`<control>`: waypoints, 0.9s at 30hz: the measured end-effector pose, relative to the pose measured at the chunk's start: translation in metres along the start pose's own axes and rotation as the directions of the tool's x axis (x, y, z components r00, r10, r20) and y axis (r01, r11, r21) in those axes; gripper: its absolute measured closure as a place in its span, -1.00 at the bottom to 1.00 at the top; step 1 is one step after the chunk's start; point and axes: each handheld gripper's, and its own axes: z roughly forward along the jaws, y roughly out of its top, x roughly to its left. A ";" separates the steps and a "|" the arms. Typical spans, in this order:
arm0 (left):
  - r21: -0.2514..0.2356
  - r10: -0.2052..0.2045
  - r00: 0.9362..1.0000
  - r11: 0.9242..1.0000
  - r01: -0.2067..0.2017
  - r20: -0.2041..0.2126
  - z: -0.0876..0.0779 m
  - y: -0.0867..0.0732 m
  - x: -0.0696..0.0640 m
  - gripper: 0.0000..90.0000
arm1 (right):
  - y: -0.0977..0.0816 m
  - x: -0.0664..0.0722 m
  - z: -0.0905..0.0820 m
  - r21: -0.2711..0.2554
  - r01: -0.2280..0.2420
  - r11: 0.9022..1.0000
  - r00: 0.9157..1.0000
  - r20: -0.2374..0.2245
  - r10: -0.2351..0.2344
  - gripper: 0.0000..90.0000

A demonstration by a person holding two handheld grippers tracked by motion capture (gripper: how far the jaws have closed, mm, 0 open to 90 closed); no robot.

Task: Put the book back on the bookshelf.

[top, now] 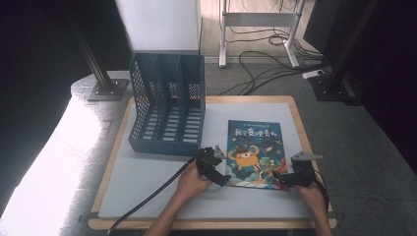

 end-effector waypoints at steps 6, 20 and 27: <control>0.035 -0.013 1.000 0.999 0.014 -0.016 0.007 -0.009 0.005 -1.00 | 0.001 0.002 0.002 0.008 0.018 1.000 1.000 -0.017 -0.018 -0.97; -0.027 0.004 0.999 1.000 -0.003 0.038 0.015 -0.009 -0.003 -1.00 | 0.008 -0.007 0.016 0.039 -0.001 0.999 0.997 -0.074 0.003 -1.00; -0.059 0.026 0.998 0.998 -0.023 0.060 0.022 -0.004 -0.014 -1.00 | 0.014 -0.017 0.020 0.057 -0.002 0.998 0.998 -0.064 0.006 -1.00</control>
